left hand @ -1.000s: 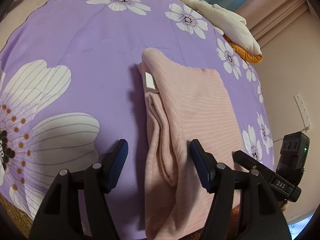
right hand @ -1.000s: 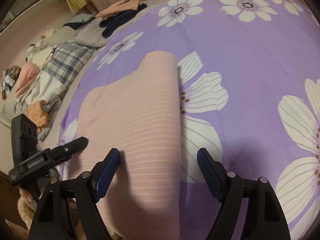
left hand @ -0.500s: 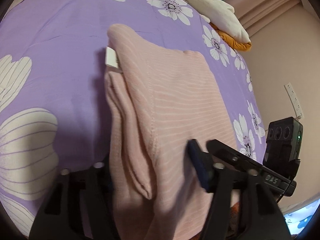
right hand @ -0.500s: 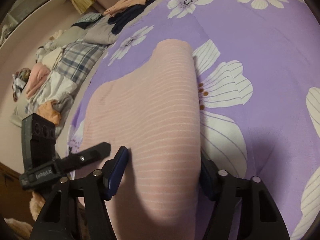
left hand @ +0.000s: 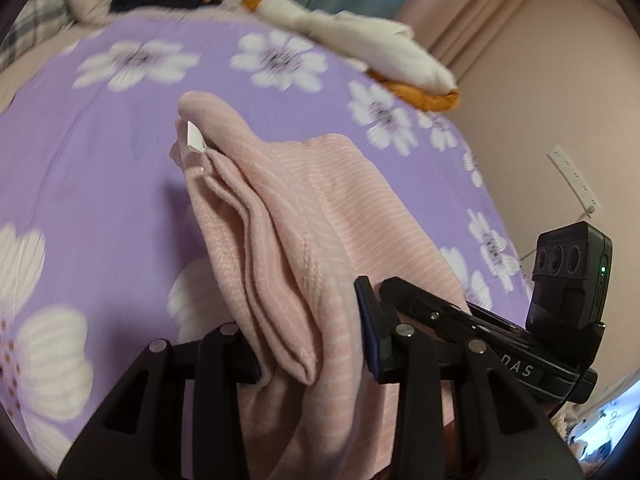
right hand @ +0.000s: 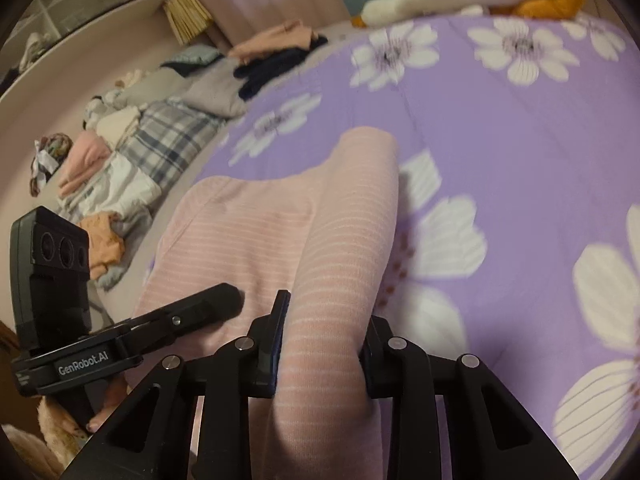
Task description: Fold small clothes
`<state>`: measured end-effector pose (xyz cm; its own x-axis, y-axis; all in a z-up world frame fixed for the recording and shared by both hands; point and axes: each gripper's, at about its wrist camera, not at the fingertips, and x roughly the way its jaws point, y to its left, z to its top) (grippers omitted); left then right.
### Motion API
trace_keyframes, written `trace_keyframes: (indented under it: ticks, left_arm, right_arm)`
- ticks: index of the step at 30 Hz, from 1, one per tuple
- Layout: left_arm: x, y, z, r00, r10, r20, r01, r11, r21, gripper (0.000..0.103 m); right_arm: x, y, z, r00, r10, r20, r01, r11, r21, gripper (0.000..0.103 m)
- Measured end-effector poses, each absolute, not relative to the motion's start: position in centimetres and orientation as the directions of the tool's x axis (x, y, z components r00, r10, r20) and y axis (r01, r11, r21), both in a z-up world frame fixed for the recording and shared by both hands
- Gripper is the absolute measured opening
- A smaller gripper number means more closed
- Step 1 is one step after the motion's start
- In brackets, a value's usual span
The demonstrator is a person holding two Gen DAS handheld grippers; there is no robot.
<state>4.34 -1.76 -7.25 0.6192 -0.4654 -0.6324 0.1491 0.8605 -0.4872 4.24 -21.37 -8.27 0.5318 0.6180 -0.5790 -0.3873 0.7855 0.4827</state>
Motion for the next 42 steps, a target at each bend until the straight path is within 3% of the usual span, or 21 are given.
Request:
trace_keyframes:
  ticks: [10,18,23,27,32,35,38,40,42]
  left_arm:
    - [10.3,-5.8,-4.8,0.668,-0.497,-0.554,0.248,0.850,-0.465,0.037]
    - [14.4,-6.1,-10.2,0.594,-0.442,-0.672,0.106,0.871,-0.480,0.037]
    - [14.8,-6.4,-12.8,0.541,-0.408,-0.736,0.049,0.889,-0.456,0.039]
    - [14.7,-6.4,-13.1,0.533,-0.372,-0.760,0.011,0.901,-0.433,0.051]
    - [13.6,-6.2,-13.2,0.550,-0.358,-0.754,-0.035,0.893,-0.450,0.056]
    - [13.0,-6.5,-12.4,0.558,-0.308,-0.771,-0.042,0.917,-0.397,0.071]
    - [11.9,-6.5,-11.0,0.594,-0.292,-0.750,-0.010,0.929,-0.369,0.075]
    - [10.9,-6.1,-9.8,0.631,-0.276,-0.725,-0.006,0.933,-0.360,0.084]
    - [9.6,-5.7,-8.7,0.664,-0.258,-0.702,-0.012,0.935,-0.355,0.098]
  right_arm:
    - [8.6,-25.7,-5.0,0.645,0.569,-0.509,-0.377,0.817,0.436,0.031]
    - [12.6,-25.7,-8.1,0.610,0.545,-0.576,-0.356,0.837,0.414,0.031]
    - [13.6,-25.2,-11.2,0.543,0.514,-0.664,-0.304,0.857,0.415,0.031]
    - [13.4,-25.7,-11.7,0.528,0.510,-0.679,-0.266,0.858,0.439,0.031]
    - [13.0,-26.0,-12.0,0.521,0.499,-0.692,-0.241,0.864,0.442,0.035]
    - [12.9,-26.2,-11.9,0.521,0.490,-0.699,-0.223,0.868,0.443,0.040]
    - [12.5,-26.2,-11.4,0.536,0.463,-0.706,-0.215,0.883,0.416,0.041]
    - [11.9,-26.4,-10.6,0.563,0.434,-0.703,-0.206,0.898,0.390,0.046]
    - [11.2,-26.7,-9.9,0.594,0.414,-0.690,-0.198,0.906,0.374,0.061]
